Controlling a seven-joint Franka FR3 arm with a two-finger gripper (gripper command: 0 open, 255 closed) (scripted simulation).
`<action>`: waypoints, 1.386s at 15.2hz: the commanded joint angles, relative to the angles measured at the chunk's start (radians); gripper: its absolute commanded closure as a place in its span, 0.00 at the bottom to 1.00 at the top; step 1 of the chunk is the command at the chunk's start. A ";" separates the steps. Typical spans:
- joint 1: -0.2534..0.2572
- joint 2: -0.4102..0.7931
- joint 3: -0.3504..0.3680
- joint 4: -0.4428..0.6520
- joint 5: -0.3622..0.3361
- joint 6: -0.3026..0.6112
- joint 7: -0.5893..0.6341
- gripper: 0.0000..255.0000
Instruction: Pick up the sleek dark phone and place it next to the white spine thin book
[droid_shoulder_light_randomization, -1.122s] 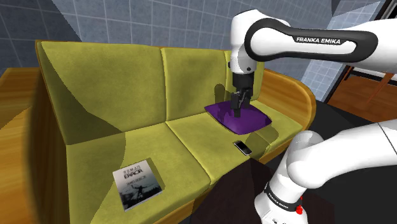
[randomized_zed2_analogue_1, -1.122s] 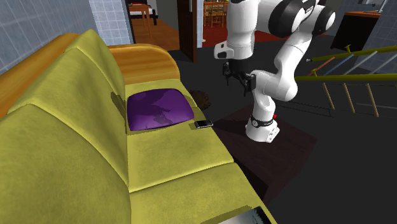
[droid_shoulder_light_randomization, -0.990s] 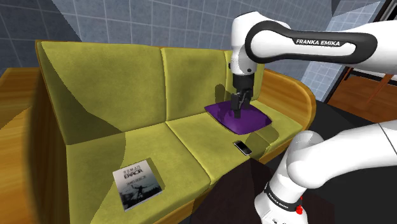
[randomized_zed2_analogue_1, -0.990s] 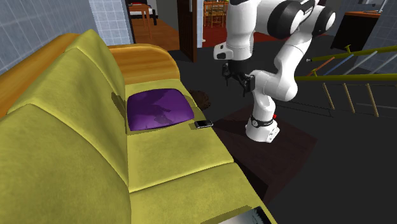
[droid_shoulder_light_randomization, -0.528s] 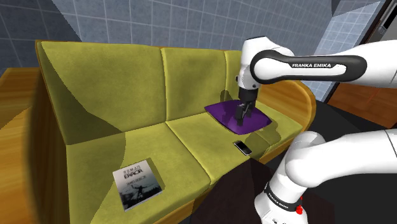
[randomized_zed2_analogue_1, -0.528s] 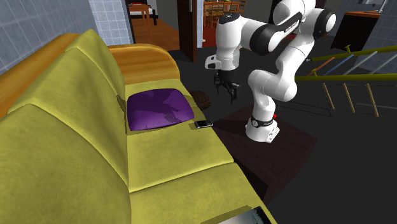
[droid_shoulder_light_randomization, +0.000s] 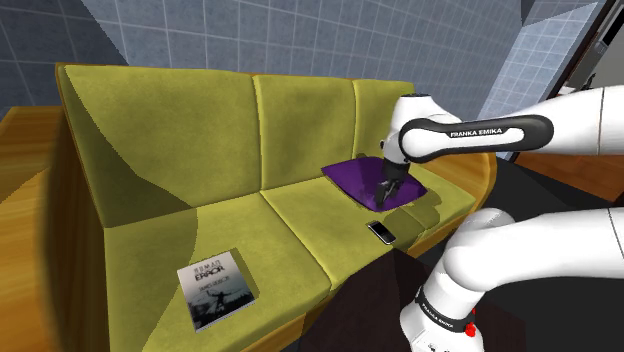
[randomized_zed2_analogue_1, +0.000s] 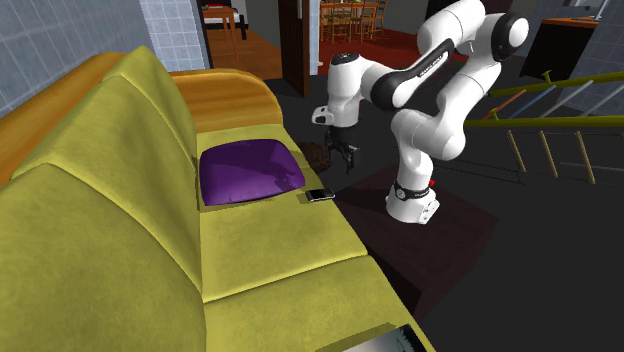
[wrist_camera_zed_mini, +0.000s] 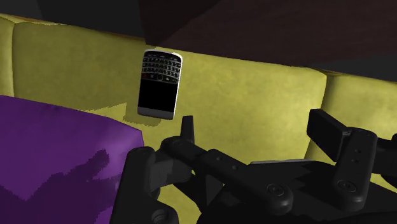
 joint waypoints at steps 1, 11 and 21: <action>-0.041 0.018 -0.062 -0.048 -0.044 0.096 -0.040 0.00; -0.080 0.418 -0.398 -0.096 -0.117 0.656 -0.251 0.00; 0.196 0.706 -0.637 -0.084 0.164 0.943 -0.477 0.00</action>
